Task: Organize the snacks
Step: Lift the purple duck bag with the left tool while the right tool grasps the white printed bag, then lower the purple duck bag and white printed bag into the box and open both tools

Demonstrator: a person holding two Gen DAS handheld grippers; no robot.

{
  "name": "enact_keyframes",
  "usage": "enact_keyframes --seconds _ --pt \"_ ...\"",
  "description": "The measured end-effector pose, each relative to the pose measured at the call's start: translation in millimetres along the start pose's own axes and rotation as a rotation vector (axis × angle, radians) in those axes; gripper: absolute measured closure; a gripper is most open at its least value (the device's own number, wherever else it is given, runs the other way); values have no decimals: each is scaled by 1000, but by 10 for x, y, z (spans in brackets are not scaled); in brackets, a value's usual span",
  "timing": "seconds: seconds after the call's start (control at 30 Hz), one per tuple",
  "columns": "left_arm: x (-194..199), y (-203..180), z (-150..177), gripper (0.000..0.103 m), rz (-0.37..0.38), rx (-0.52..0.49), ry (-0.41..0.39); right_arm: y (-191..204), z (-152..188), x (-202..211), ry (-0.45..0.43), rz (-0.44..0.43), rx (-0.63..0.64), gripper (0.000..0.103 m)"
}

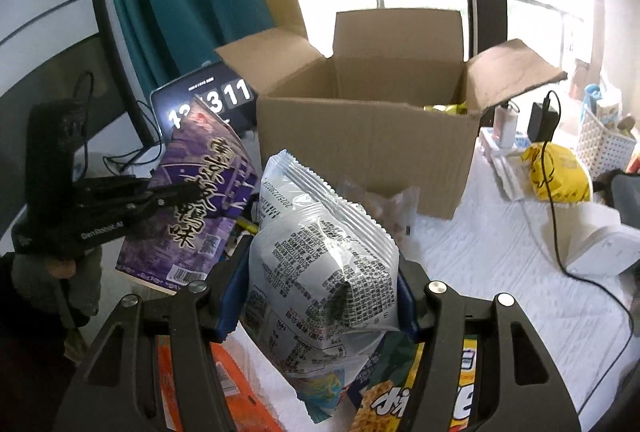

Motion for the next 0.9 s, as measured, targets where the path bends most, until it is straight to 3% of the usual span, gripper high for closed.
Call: enact_keyframes --seconds 0.67,0.9 --pt "414 61 -806 93 -24 -61 -196 -140 -523 79 -102 33 16 39" --pt "387 18 -1055 93 -27 -100 -235 -184 -714 46 -132 39 17 39"
Point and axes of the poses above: each gripper's, at about its wrist camera, not at the fingertips, and x roughly against the way its jaws point, y to its left, z to its underside, the point moved 6 cm from there along -x, roughly the way its jaws point, and after that the axes turned 12 degrees about z, right-handed, at the moved point
